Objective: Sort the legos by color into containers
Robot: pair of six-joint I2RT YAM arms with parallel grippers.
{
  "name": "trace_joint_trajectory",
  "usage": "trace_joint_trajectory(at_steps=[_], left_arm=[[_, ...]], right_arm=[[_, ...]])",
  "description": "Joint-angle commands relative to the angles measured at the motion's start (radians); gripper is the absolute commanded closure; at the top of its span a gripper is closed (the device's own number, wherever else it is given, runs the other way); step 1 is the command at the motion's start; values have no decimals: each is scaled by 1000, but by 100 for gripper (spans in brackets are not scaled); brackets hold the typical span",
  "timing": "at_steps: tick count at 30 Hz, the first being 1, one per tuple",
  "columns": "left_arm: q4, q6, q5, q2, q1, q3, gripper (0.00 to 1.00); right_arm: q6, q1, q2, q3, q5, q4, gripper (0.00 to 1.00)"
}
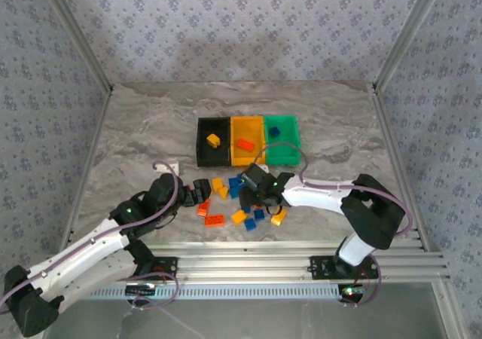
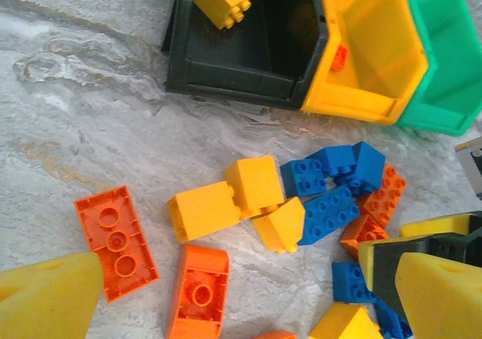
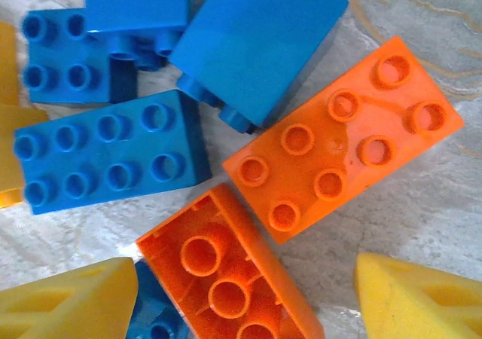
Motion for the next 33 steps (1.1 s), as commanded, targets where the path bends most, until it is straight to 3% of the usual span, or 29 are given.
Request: trace_joint_trajectory(at_steps=[1, 8, 11, 15, 23, 33], left_arm=[[-22, -15, -23, 0, -7, -1, 0], [-25, -10, -25, 4, -5, 8, 0], [-21, -7, -31, 12, -4, 8, 0], [-26, -6, -35, 24, -4, 10, 0], [-33, -9, -43, 34, -3, 7, 0], [-31, -6, -49, 51, -1, 5, 0]], right_arm=[[21, -5, 22, 20, 52, -92, 24], [87, -73, -93, -84, 102, -145, 33], [54, -109, -145, -117, 65, -104, 32], [-10, -125, -129, -100, 19, -68, 27], [-88, -156, -27, -45, -27, -107, 28], [-184, -159, -33, -25, -53, -107, 56]])
